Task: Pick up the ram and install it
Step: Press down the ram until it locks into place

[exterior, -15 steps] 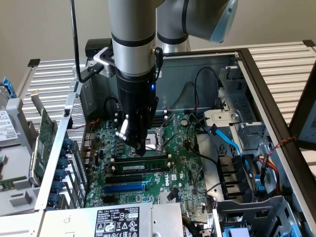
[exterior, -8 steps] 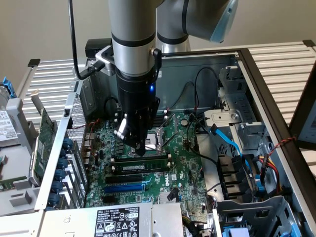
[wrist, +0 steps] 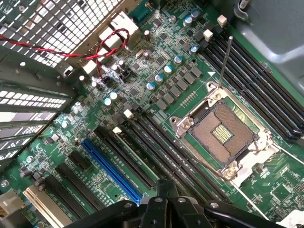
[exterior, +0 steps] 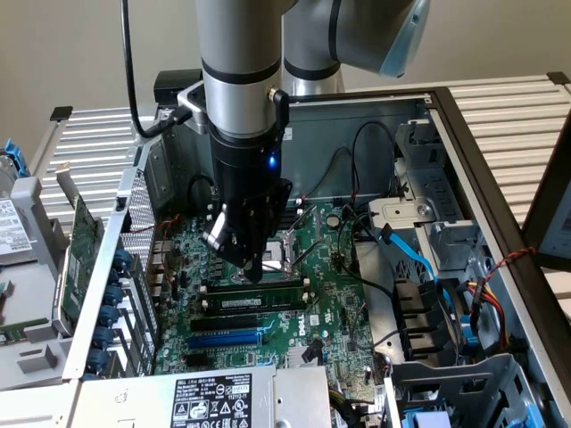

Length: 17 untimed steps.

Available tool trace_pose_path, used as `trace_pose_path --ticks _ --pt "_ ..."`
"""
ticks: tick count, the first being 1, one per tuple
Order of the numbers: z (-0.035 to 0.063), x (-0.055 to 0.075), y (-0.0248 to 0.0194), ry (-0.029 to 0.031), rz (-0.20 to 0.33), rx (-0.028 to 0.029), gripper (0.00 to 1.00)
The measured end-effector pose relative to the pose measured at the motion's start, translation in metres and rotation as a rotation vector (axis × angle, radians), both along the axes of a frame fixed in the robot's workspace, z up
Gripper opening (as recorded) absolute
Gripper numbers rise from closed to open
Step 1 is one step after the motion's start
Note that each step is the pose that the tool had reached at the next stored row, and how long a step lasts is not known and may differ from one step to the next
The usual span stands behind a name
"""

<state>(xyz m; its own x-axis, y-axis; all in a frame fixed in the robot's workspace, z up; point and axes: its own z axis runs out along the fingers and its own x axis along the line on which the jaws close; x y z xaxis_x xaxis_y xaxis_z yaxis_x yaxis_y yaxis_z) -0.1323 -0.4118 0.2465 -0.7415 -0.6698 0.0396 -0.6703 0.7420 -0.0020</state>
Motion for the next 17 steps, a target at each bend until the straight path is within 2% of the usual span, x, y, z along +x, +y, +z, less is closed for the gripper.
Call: trace_pose_path --ticks 17 --pt "-0.0010 0.0000 0.0000 -0.0011 -0.200 -0.0286 0.11"
